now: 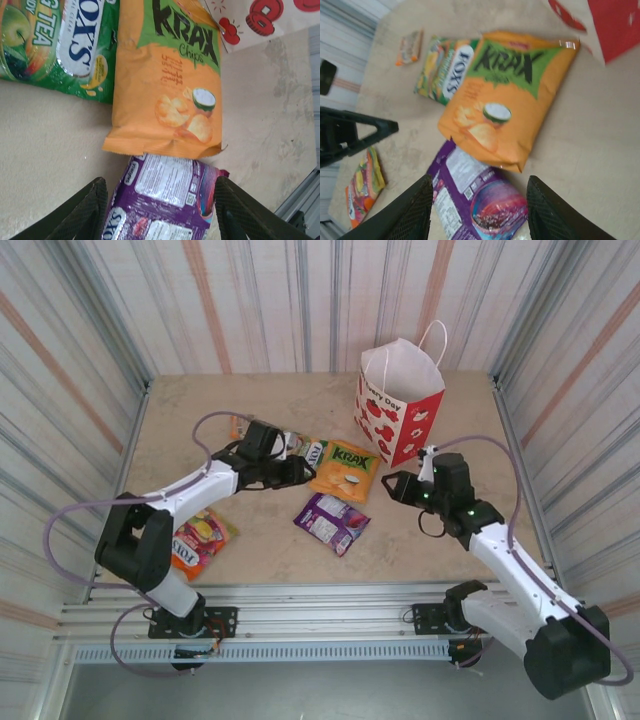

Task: Place the snacks into the paper bag

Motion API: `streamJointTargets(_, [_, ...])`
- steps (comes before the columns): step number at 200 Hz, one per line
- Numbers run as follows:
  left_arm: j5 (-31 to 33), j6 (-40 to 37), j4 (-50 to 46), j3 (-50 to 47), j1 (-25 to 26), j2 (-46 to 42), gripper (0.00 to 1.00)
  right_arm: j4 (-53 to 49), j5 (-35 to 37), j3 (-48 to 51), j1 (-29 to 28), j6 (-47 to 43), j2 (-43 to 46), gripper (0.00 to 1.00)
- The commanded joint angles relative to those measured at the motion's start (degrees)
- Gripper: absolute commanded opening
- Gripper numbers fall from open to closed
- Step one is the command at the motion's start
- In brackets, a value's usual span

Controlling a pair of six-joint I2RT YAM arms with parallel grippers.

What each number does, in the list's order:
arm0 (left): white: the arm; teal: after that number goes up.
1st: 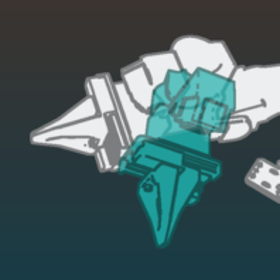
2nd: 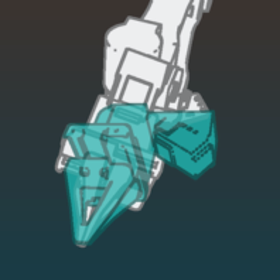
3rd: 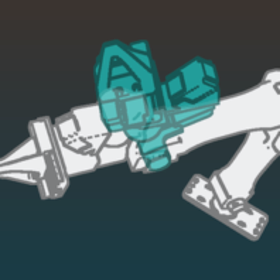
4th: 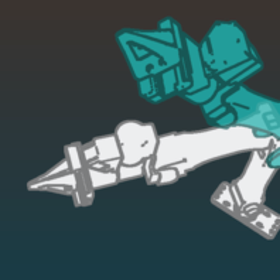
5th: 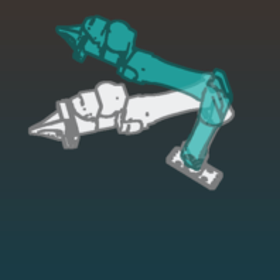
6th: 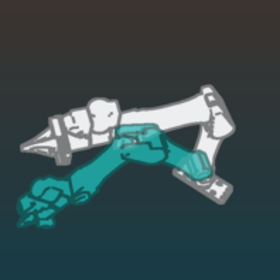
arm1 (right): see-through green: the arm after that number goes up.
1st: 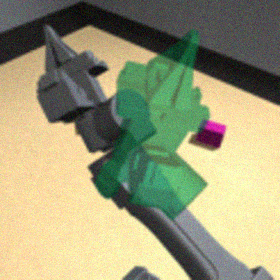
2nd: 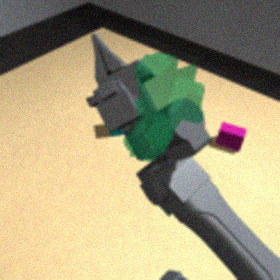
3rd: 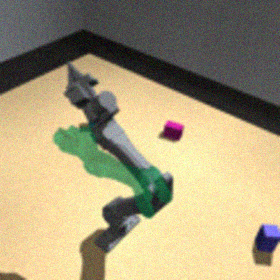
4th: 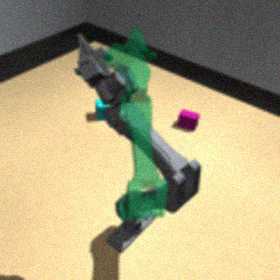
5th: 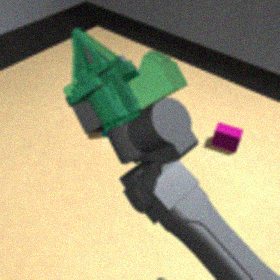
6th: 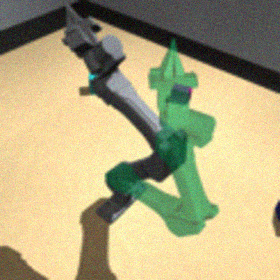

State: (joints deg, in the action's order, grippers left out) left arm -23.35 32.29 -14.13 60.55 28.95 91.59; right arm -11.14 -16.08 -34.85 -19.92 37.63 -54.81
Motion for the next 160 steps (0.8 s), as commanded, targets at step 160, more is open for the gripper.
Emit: streamJointTargets(160, [-10.44,0.09,3.72,15.61,-3.11,25.62,0.58,27.56,-1.24,1.85,-3.35,13.56,-31.03,0.57])
